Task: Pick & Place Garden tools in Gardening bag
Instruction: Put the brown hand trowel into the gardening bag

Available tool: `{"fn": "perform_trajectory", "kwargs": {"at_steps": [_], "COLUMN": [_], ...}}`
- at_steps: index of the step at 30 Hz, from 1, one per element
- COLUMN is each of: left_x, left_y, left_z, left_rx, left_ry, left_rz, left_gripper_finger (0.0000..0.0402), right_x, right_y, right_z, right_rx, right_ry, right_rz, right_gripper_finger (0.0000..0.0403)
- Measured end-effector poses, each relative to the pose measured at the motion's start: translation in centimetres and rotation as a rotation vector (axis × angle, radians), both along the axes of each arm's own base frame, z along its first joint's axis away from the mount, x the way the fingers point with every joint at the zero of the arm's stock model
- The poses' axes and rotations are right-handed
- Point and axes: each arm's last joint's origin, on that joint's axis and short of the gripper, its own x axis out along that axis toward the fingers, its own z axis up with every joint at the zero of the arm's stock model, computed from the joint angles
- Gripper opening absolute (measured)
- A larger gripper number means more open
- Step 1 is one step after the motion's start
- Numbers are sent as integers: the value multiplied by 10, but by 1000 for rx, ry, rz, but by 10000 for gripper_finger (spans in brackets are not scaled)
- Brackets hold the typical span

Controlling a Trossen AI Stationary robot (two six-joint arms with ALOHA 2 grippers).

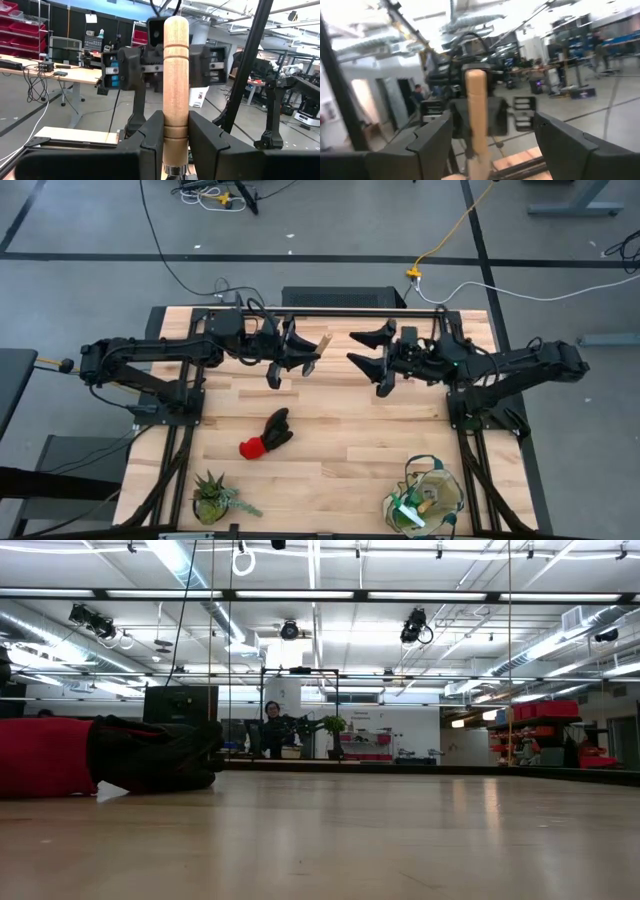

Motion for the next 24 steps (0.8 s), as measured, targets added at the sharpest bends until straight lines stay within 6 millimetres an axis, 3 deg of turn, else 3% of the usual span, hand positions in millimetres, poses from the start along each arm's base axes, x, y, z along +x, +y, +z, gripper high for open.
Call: {"fn": "perform_trajectory", "kwargs": {"at_steps": [9,24], "left_x": [0,0], "left_y": [0,0], "left_z": [-1,-2], "left_rx": [-1,-1], "left_ry": [7,17], "left_rz": [0,0], "left_gripper_finger": [75,75], "right_x": [27,55], "right_y": [-12,-23], "right_z": [17,9], "right_rx": [-48,-56], "right_ry": [88,30], "right_rz": [107,138], "right_gripper_finger": [279,279]}}
